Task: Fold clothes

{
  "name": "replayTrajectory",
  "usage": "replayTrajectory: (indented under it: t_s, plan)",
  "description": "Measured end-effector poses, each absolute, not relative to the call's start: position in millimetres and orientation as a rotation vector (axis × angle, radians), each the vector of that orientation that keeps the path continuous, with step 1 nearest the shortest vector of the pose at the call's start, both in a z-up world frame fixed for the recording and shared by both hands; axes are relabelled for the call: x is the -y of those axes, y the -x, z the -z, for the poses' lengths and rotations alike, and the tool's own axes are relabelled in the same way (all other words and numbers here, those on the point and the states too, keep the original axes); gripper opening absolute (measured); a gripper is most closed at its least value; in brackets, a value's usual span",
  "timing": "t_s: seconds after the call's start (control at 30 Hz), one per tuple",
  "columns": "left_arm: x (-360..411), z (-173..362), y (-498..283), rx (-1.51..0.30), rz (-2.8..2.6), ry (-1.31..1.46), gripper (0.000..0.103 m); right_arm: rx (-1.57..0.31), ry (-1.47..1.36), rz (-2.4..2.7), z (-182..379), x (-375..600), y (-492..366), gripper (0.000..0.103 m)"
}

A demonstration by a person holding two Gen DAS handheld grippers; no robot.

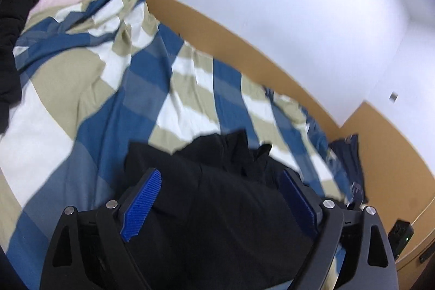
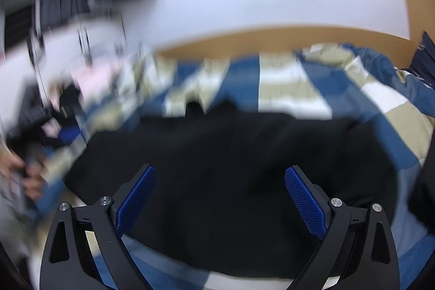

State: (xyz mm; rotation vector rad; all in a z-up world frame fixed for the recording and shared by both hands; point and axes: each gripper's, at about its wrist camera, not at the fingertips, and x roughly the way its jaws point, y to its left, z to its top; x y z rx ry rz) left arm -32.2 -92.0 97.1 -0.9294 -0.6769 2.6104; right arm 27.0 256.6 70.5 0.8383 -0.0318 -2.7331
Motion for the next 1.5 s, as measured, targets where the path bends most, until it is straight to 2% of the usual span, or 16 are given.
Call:
replayTrajectory:
  t_s: [0.07, 0.1, 0.23, 0.37, 0.4, 0.53, 0.63, 0.73, 0.87, 0.93, 1.13, 1.37, 1.5]
  plan:
    - [74.4, -76.5, 36.2, 0.607, -2.612, 1.028, 0.090, -0.046, -0.951, 2.743, -49.6, -253.9, -17.8, 0.098]
    - [71.9, -64.3, 37.0, 0.590, -2.617, 1.053, 0.089, -0.013, -0.998, 2.753, -42.6, -263.9, -14.8, 0.098]
    - [67.8, -22.3, 34.8, 0.489, -2.668, 1.058, 0.089, 0.218, -1.089, 2.924, -39.2, -325.2, -15.6, 0.098]
    - [61.7, -29.6, 23.8, 0.397, -2.737, 1.003, 0.090, 0.526, -1.168, 2.926, -24.9, -380.6, -20.5, 0.098]
    - [63.4, -31.4, 20.2, 0.402, -2.751, 0.985, 0.089, 0.537, -1.149, 2.937, -26.1, -382.4, -22.9, 0.098]
    - [80.0, -43.7, -0.9, 0.483, -2.852, 0.862, 0.089, 0.369, -1.056, 3.057, -40.0, -363.5, -35.7, 0.099]
    - [98.2, -52.5, -22.0, 0.580, -2.894, 0.762, 0.093, 0.220, -0.794, 3.107, -60.8, -340.7, -62.9, 0.100]
    - [111.0, -44.8, -31.6, 0.654, -2.808, 0.835, 0.094, 0.062, -0.617, 3.080, -73.4, -315.4, -88.7, 0.103]
    - [123.0, -32.9, -42.8, 0.739, -2.696, 0.908, 0.094, -0.109, -0.896, 3.038, -59.7, -292.2, -82.7, 0.103]
    - [127.3, -28.2, -46.4, 0.775, -2.668, 0.944, 0.094, -0.090, -0.977, 3.052, -56.4, -299.1, -81.5, 0.103]
    - [136.3, -15.2, -46.2, 0.886, -2.597, 1.048, 0.094, 0.129, -1.007, 3.144, -58.7, -337.4, -106.6, 0.103]
    - [135.5, -14.7, -52.0, 0.859, -2.582, 1.058, 0.094, 0.343, -1.049, 3.035, -46.2, -359.1, -117.9, 0.103]
    - [133.0, -13.6, -51.2, 0.837, -2.574, 1.074, 0.095, 0.366, -1.052, 3.024, -44.3, -360.5, -123.0, 0.103]
